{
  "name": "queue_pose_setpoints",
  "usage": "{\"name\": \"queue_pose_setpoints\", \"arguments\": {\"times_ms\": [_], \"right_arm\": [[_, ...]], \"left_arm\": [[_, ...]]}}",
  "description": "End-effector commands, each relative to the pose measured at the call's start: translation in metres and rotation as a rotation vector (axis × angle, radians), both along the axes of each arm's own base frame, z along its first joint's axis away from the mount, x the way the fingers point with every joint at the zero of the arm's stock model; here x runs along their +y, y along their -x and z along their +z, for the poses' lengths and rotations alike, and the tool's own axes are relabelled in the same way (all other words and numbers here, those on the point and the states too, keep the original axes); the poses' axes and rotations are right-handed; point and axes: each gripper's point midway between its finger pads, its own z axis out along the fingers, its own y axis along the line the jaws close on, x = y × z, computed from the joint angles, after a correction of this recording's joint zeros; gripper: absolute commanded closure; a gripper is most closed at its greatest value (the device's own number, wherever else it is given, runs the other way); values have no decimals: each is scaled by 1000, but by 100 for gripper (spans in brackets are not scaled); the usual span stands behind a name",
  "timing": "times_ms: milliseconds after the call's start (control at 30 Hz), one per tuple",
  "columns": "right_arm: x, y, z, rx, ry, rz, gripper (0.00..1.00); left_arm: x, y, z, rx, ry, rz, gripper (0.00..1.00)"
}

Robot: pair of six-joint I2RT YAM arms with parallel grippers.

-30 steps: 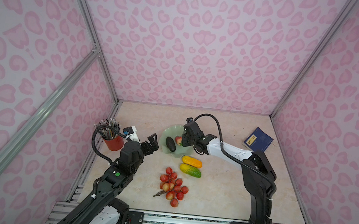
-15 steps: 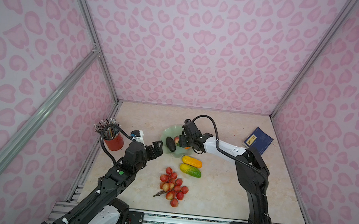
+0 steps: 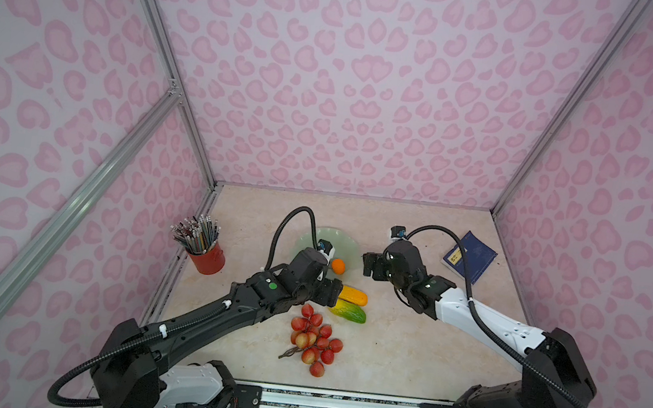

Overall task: Place and organize the fake fruits in the fruit bowl
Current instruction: 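Place the tangerine in the green bowl and open the right gripper, then reach the left gripper to the green-yellow papaya and grasp it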

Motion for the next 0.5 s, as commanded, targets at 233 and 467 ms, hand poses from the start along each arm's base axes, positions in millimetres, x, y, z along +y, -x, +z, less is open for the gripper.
{"name": "queue_pose_setpoints", "arguments": {"times_ms": [233, 467], "right_arm": [[-59, 14, -4, -4, -24, -115, 4], [-83, 24, -15, 7, -28, -158, 4]], "left_arm": [[-36, 26, -50, 141, -160, -94, 15], [-53, 21, -71, 170, -240, -123, 14]]}}
